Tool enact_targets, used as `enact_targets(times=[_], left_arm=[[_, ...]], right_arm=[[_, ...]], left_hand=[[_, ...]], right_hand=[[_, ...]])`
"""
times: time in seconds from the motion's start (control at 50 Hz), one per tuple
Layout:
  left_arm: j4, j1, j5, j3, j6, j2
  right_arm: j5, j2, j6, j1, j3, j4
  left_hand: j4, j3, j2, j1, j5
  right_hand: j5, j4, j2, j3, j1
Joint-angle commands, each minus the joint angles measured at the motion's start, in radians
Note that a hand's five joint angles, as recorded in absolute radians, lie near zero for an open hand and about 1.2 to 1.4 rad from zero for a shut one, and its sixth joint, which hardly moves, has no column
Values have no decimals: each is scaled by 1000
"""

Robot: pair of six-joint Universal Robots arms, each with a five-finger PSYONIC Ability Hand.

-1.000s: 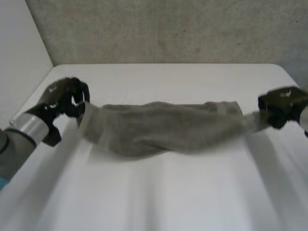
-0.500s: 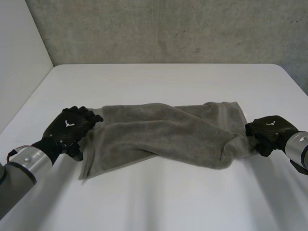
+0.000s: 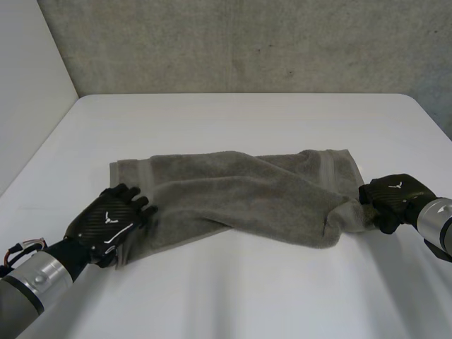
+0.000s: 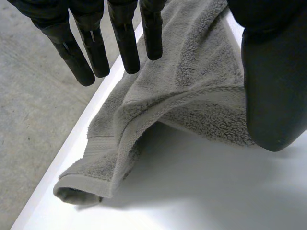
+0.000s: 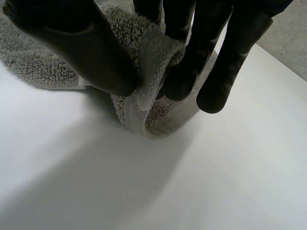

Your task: Fold the towel.

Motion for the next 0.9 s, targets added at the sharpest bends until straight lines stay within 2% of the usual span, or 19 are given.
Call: enact_targets(times=[0.02, 0.12, 0.36, 0.38, 0.4, 0.44, 0.46, 0.5, 0.62, 0.66, 0.68, 0.76, 0.78, 0.82, 0.84, 0.86, 0.88, 0.9], left_arm=[[-1, 20, 71, -2, 17, -22], [-1, 23, 77, 7, 17, -48], [-3, 15, 79, 10, 18, -100], [-3, 13, 79, 10, 20, -103], [-3, 13, 79, 10, 20, -103], [-6, 13, 81, 10, 30, -106], [-6, 13, 81, 10, 30, -106], [-29, 12, 81, 12, 72, -106], [-97, 17, 81, 21, 149, -86], [-182, 18, 88, 57, 159, -27], [-182, 18, 88, 58, 159, -26], [-309, 23, 102, 125, 103, 70], [-310, 23, 102, 125, 103, 70], [-359, 23, 104, 174, -3, 145], [-359, 23, 104, 174, -3, 146], [-366, 23, 104, 194, -82, 188], [-367, 23, 104, 194, -83, 189], [-365, 23, 104, 214, -177, 230]], right_arm=[[0, 0, 0, 0, 1, 0], [0, 2, 0, 0, 6, -1], [0, 6, 0, 0, 6, -10], [0, 5, 0, -1, 6, -12], [0, 5, 0, -1, 6, -12], [0, 5, 0, -1, 6, -14], [0, 5, 0, -1, 6, -14], [2, 5, 0, -1, 0, -14], [5, -8, -2, -5, -19, 0], [6, -59, 0, -11, -42, 12], [6, -60, 0, -11, -42, 13], [-1, -225, 49, -63, -94, 60], [-2, -226, 49, -63, -94, 60], [-29, -285, 110, -84, -163, 103], [-29, -285, 110, -84, -163, 103], [-55, -305, 127, -89, -202, 140], [-55, -305, 127, -89, -203, 140], [-83, -320, 136, -93, -241, 182]], left_hand=[[1, 17, -10, 3, -163], [153, 169, 143, 156, -10], [356, 372, 345, 358, 192], [475, 491, 465, 478, 312], [476, 493, 466, 479, 313], [722, 738, 711, 724, 558], [723, 739, 712, 725, 559], [947, 964, 937, 950, 784], [948, 965, 938, 951, 785], [948, 965, 938, 951, 785], [948, 965, 938, 951, 785], [948, 965, 938, 951, 785], [948, 965, 938, 951, 785], [948, 965, 938, 951, 785], [948, 965, 938, 951, 785], [948, 965, 938, 951, 785], [948, 965, 938, 951, 785], [948, 965, 938, 951, 785]], right_hand=[[61, 51, 73, 54, 60], [61, 51, 73, 54, 60], [61, 51, 73, 54, 60], [61, 51, 73, 54, 60], [61, 51, 73, 54, 60], [61, 51, 73, 54, 60], [61, 51, 73, 54, 60], [61, 51, 73, 54, 60], [61, 51, 73, 54, 60], [61, 51, 73, 54, 60], [61, 51, 73, 54, 60], [61, 51, 73, 54, 60], [61, 51, 73, 54, 60], [61, 51, 73, 54, 60], [61, 51, 73, 54, 60], [61, 51, 73, 54, 60], [61, 51, 73, 54, 60], [61, 51, 73, 54, 60]])
